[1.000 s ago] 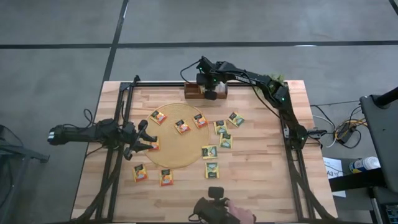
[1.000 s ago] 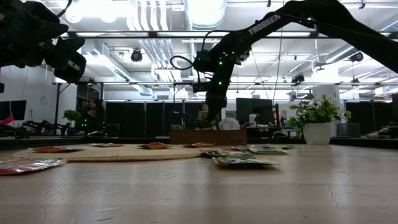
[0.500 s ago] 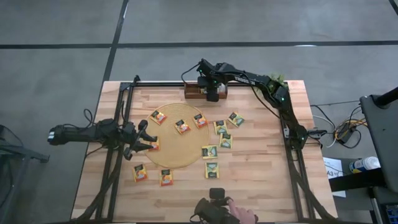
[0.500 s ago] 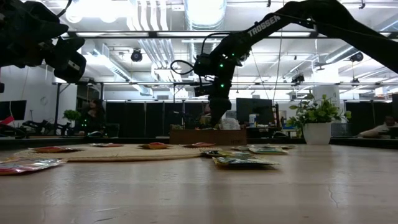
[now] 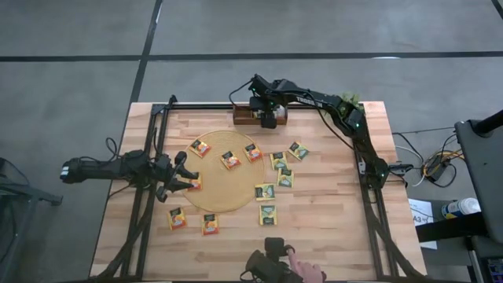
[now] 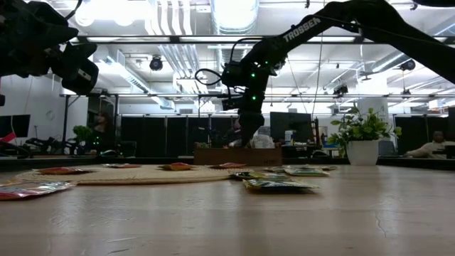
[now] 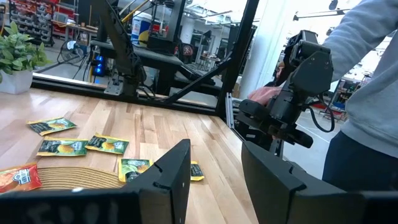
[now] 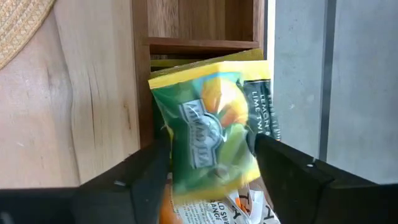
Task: Pick & Place Tea
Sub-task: Put the yellow tea bag into the middle section of the wooden organizer
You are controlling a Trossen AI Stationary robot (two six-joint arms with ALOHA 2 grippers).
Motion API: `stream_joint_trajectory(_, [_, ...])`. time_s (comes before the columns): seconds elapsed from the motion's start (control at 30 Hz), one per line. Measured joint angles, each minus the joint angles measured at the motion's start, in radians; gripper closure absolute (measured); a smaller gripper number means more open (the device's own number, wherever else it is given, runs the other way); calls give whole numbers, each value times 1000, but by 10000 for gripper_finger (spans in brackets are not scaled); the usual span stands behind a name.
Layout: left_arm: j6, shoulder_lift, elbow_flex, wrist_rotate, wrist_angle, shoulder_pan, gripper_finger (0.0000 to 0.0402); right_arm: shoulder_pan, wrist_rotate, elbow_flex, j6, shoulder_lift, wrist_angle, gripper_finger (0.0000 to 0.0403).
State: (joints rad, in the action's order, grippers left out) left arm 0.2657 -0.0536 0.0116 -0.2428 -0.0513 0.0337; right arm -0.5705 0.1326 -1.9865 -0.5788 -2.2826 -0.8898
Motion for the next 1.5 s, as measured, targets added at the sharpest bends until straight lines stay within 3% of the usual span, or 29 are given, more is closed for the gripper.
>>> stream_joint_trajectory(0.3, [0,0,0,0,0,0,264,0,0,0,0,0,0,87])
stream_joint_trajectory(0.47, [0,0,0,0,0,0,264,1,34,-9,3,6,-11,62])
stream_joint_trajectory(0.57, [0,0,0,0,0,0,264,1,30,-21,3,18,-22,61])
stream_joint_trajectory(0.8, [0,0,0,0,0,0,264,-10,-107,-39,-11,34,10,69])
stream_joint_trajectory(1.03, [0,0,0,0,0,0,264,-32,-92,-18,-75,5,33,74])
stream_joint_trajectory(1.17, [0,0,0,0,0,0,264,-40,1,-16,-60,-25,45,74])
stream_joint_trajectory(1.5, [0,0,0,1,0,0,264,-45,9,-6,-53,-50,95,74])
